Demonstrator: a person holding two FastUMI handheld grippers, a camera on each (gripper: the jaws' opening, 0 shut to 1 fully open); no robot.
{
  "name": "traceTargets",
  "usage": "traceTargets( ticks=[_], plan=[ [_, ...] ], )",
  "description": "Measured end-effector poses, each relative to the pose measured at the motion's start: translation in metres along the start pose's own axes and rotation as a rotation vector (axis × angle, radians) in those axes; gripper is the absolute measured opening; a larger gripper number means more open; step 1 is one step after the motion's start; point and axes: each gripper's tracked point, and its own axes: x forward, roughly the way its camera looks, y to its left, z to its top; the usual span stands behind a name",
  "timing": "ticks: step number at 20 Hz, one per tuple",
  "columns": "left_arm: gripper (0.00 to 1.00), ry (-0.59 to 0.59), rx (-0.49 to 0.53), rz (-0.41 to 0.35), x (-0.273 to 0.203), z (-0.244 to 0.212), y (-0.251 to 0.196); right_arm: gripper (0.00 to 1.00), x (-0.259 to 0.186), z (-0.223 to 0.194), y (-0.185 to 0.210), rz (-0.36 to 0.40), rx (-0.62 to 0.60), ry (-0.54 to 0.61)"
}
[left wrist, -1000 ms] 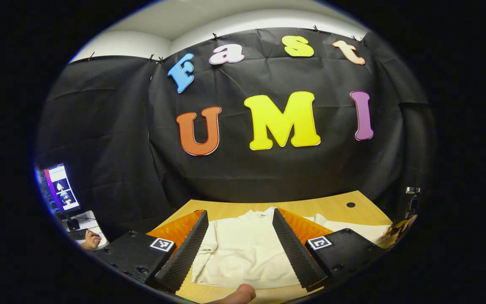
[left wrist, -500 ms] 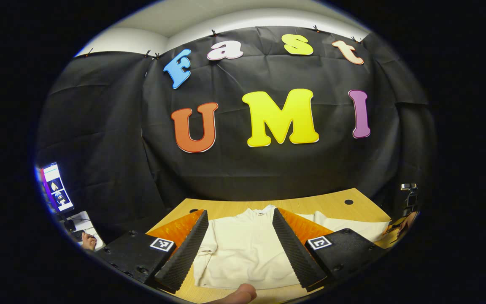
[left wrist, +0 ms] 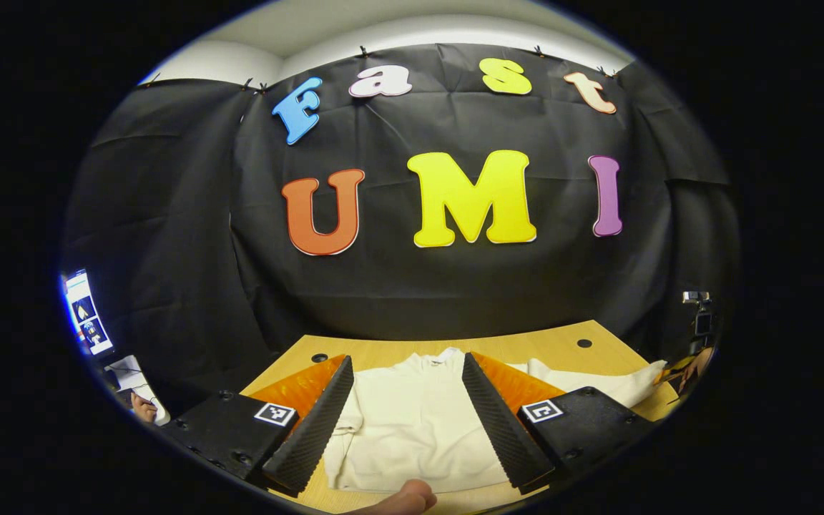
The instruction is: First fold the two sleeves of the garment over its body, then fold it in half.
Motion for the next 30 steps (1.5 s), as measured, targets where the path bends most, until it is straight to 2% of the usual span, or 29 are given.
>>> traceTargets(
  ticks=[2, 6, 10, 13, 14, 19, 25, 30],
  plan=[
    [0.99, -0.012, -0.017, -0.033, 0.000, 0.001, -0.001, 0.15, -0.016, 0.008, 0.013, 0.022, -0.008, -0.019],
    [0.99, -0.015, -0.024, -0.045, 0.005, -0.001, 0.015, 0.17, -0.044, 0.025, 0.057, 0.076, -0.053, -0.065],
    [0.99, -0.016, -0.050, -0.062, 0.005, -0.004, 0.029, 0.18, -0.068, 0.036, 0.110, 0.118, -0.175, -0.125],
    [0.99, -0.019, -0.052, -0.051, 0.005, -0.006, 0.045, 0.17, -0.086, 0.035, 0.154, 0.161, -0.223, -0.160],
    [0.99, -0.018, -0.057, -0.046, 0.005, -0.008, 0.052, 0.03, -0.090, 0.035, 0.170, 0.174, -0.235, -0.164],
    [0.99, -0.008, -0.068, -0.004, 0.000, -0.020, 0.091, 0.05, -0.117, 0.026, 0.255, 0.261, -0.312, -0.185],
    [0.99, -0.003, -0.069, 0.066, -0.010, -0.041, 0.151, 0.05, -0.149, -0.019, 0.380, 0.377, -0.420, -0.177],
    [0.99, 0.023, -0.046, 0.098, -0.019, -0.065, 0.193, 0.05, -0.176, -0.076, 0.481, 0.455, -0.524, -0.154]
  ],
)
